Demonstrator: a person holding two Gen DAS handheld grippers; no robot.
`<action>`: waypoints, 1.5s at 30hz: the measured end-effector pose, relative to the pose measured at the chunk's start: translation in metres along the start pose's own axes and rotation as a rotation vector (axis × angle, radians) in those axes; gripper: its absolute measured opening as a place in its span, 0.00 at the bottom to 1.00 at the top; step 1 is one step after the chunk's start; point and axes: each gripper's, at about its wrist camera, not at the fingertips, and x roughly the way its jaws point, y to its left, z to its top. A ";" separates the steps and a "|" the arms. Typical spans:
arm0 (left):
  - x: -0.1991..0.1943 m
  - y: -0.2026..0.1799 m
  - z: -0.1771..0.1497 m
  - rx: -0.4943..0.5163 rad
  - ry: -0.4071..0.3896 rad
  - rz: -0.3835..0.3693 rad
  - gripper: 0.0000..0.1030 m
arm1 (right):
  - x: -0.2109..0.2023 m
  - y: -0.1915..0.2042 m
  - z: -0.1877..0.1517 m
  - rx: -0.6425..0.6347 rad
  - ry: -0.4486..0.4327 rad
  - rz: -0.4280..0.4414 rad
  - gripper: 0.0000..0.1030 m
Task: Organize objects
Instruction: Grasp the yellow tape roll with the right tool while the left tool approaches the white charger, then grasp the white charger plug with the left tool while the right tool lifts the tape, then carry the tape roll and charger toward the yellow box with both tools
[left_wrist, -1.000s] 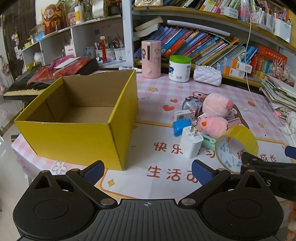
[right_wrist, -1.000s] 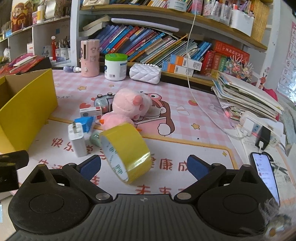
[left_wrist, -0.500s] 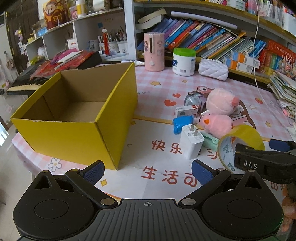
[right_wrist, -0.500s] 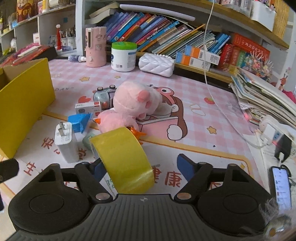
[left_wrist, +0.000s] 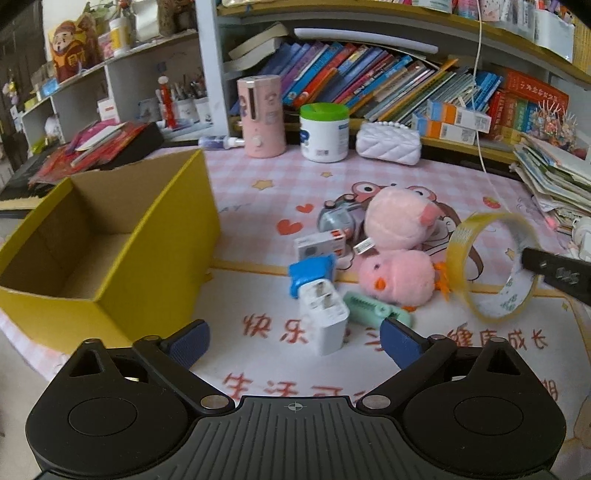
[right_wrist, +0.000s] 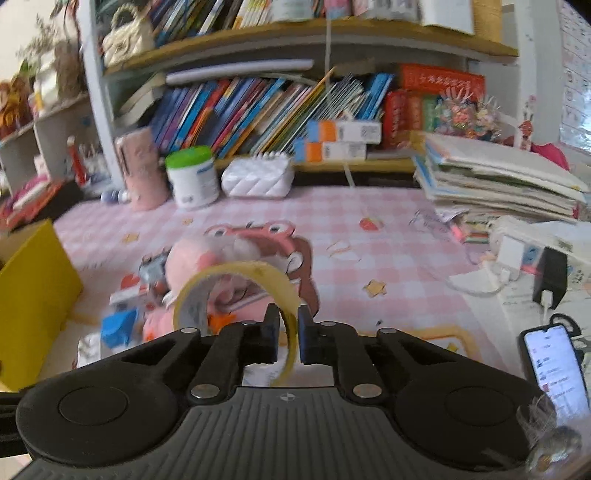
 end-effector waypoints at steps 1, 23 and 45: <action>0.005 -0.003 0.001 -0.003 0.008 -0.003 0.89 | -0.002 -0.003 0.002 -0.001 -0.010 0.005 0.08; 0.070 -0.023 -0.003 -0.014 0.044 0.052 0.25 | -0.020 -0.017 -0.005 -0.107 0.031 0.109 0.08; -0.043 0.054 -0.010 -0.014 -0.169 -0.123 0.24 | -0.056 0.068 -0.025 -0.107 0.070 0.128 0.08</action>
